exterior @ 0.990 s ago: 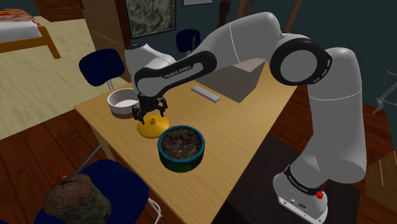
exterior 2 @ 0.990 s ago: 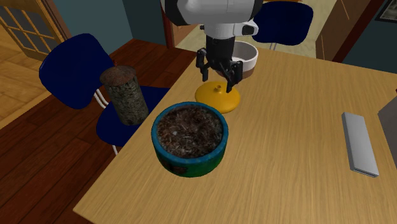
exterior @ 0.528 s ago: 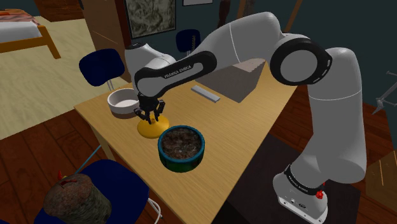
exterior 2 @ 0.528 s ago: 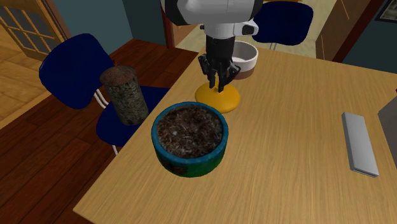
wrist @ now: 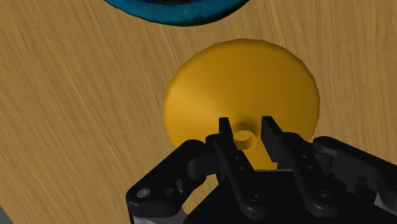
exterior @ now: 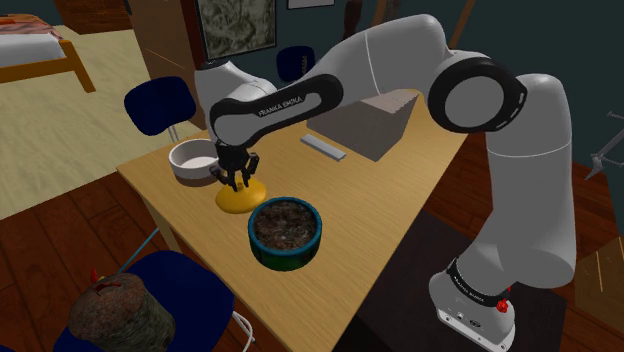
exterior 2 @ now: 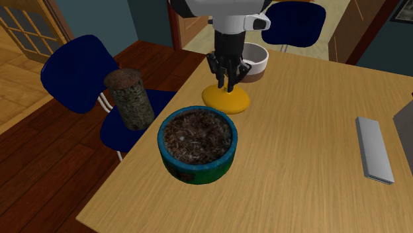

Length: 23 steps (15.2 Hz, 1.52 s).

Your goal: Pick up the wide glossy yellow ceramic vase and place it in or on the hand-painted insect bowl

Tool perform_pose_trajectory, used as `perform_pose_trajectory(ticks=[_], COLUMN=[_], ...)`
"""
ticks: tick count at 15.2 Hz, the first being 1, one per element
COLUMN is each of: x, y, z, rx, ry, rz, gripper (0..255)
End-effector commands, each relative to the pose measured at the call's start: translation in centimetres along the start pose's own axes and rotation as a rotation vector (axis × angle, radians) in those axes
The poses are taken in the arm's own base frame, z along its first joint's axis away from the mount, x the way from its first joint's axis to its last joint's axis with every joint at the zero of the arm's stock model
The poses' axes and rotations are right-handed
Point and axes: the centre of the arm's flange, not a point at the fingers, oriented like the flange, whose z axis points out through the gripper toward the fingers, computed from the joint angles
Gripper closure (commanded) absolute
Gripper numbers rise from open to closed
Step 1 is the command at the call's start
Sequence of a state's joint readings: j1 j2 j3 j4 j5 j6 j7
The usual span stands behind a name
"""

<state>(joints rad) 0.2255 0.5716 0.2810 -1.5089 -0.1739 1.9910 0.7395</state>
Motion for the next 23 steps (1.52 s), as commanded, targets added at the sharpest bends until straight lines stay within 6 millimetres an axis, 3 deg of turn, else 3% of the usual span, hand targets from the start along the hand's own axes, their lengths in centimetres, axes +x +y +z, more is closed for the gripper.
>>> perform_pose_trajectory(ticks=[1,23], x=[0.0,-0.6], y=[0.0,0.6], z=[-1.1,-12.7], rx=[0.0,0.0], ry=[0.0,0.0], rz=[0.0,0.0], gripper=[255,255])
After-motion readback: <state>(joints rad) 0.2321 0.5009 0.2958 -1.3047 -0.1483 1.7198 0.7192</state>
